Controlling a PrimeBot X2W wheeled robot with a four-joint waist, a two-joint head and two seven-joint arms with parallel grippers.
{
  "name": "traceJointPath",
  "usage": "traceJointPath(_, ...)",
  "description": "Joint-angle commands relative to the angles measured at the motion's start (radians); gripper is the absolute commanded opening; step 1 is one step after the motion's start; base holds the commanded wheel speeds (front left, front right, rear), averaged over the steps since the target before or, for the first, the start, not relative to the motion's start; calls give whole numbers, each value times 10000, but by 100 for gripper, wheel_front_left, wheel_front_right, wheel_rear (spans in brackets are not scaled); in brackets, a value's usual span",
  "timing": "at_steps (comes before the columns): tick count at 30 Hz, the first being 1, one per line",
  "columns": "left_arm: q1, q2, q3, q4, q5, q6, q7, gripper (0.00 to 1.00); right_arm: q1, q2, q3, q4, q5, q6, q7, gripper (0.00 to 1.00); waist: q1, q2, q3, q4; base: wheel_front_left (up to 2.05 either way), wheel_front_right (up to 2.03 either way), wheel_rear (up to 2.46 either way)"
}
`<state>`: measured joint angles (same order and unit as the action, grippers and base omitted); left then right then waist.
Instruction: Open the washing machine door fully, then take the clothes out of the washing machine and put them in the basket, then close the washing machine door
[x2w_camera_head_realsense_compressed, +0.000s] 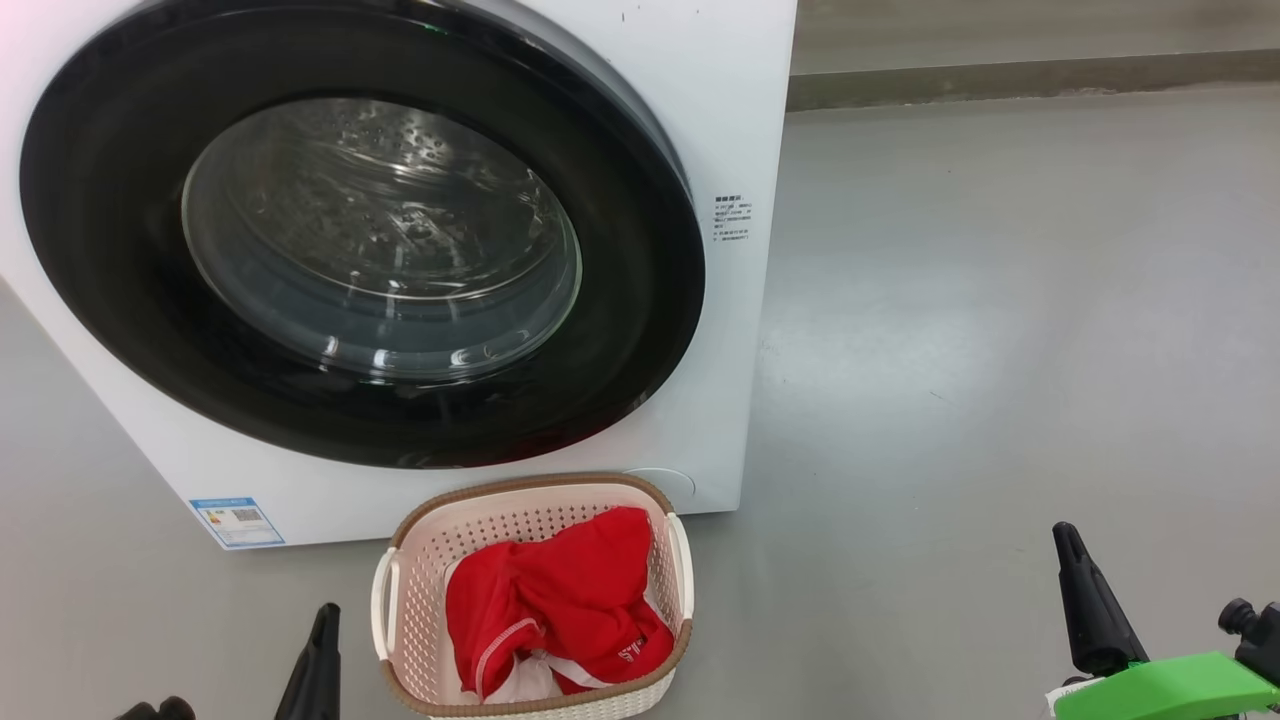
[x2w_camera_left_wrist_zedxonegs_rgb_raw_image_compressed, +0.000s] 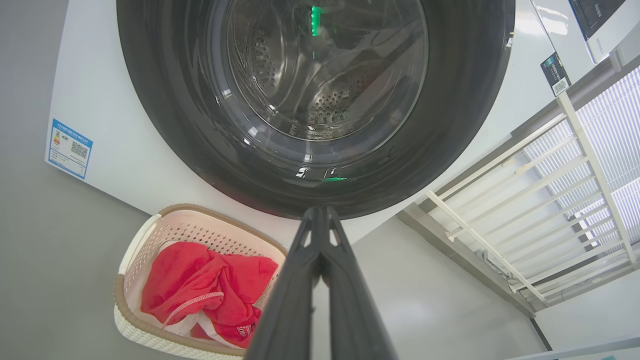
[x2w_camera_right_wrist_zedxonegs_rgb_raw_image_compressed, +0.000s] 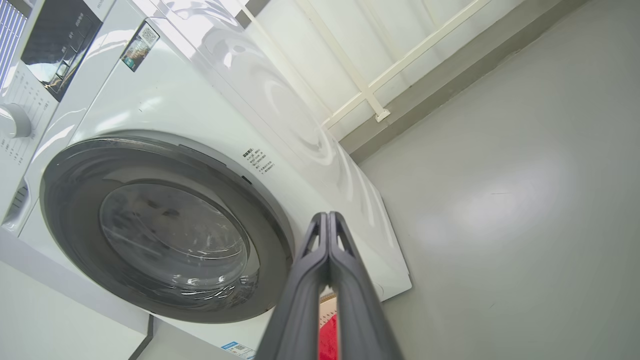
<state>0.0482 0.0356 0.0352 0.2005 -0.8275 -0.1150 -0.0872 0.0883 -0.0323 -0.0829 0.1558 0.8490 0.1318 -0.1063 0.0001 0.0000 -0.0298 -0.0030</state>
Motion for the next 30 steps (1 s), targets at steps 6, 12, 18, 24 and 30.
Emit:
traceJointPath(6, -601, 94, 277, -142, -850, -78, 235, 0, -599, -193, 68, -108, 916, -6, 200, 0, -1, 0, 30, 3, 0, 0, 0)
traceJointPath(12, -695, 99, 327, -84, -1527, -85, 408, 0, -730, -210, 58, -13, 1588, -6, 374, 0, -1, 0, 60, 6, 0, 0, 0)
traceJointPath(18, -788, 104, 377, -27, -2204, -93, 581, 0, -860, -227, 45, 83, 2258, -7, 549, 0, -1, 0, 89, 8, 0, 0, 0)
traceJointPath(24, -882, 110, 427, 31, -2882, -101, 753, 0, -991, -242, 31, 179, 2928, -7, 725, 0, -1, 0, 118, 11, 0, 0, 0)
traceJointPath(30, -960, 114, 468, 79, -3443, -107, 896, 0, -1099, -253, 18, 259, 3481, -8, 871, 0, -1, 0, 142, 13, 0, 0, 0)
